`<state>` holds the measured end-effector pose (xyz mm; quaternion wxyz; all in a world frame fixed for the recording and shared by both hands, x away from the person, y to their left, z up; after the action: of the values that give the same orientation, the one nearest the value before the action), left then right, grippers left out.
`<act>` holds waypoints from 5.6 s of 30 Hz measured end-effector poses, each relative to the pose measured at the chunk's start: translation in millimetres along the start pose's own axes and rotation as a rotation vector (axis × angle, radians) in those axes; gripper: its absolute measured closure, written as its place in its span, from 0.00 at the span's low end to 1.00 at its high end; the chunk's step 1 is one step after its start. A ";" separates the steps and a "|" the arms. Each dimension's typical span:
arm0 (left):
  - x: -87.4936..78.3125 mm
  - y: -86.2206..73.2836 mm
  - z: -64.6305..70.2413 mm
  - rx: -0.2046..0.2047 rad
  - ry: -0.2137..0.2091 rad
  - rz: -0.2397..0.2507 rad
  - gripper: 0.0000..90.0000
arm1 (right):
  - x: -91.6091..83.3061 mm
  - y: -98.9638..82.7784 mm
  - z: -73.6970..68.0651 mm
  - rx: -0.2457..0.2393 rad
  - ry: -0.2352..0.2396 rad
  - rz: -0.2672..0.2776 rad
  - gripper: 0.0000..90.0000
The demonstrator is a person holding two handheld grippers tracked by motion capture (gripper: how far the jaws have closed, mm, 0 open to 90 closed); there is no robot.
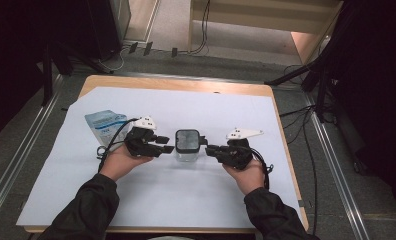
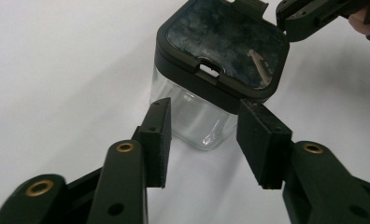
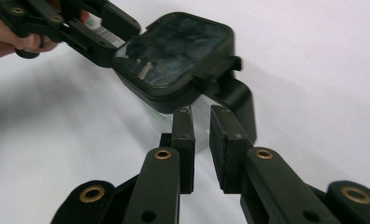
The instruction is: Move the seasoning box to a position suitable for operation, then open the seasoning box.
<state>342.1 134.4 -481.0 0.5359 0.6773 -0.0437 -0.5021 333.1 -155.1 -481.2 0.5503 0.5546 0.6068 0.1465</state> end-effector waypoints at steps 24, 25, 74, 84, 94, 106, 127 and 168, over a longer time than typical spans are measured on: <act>0.6 27.7 2.6 0.094 -0.116 -0.009 0.09 | -3.5 0.4 25.0 0.023 -0.002 -0.053 1.00; 2.1 27.6 2.8 0.100 -0.118 -0.011 0.09 | -3.5 0.4 25.0 0.023 -0.002 -0.053 1.00; 47.7 20.1 1.5 0.120 -0.137 -0.018 0.14 | 13.6 0.3 32.3 0.045 -0.019 -0.062 1.00; 43.1 21.8 1.2 0.120 -0.135 -0.022 0.15 | 13.7 0.4 32.1 0.045 -0.022 -0.064 1.00; 35.8 23.3 1.1 0.118 -0.124 -0.024 0.17 | 13.7 0.5 31.9 0.047 -0.021 -0.064 1.00; 21.7 25.1 -2.2 0.118 -0.126 -0.012 0.29 | 13.5 0.9 31.9 0.045 -0.019 -0.058 1.00; 44.0 18.1 6.0 0.156 -0.079 -0.047 0.17 | 13.7 0.3 32.1 0.049 -0.020 -0.065 1.00; 12.2 38.5 14.2 0.164 -0.176 0.032 0.79 | 13.3 0.6 30.6 0.056 -0.014 -0.061 1.00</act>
<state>356.2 101.1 -458.0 0.4807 0.6715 -0.1421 -0.5457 361.8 -157.0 -498.2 0.5428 0.5522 0.6234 0.1088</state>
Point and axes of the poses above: each handheld gripper's, and its own axes: x roughly forward along the jaws, y roughly out of its top, z roughly to its right, the point moved 2 cm from there along x, roughly forward along the jaws, and after that the axes turned 12 degrees about y, right-handed, at the moved point
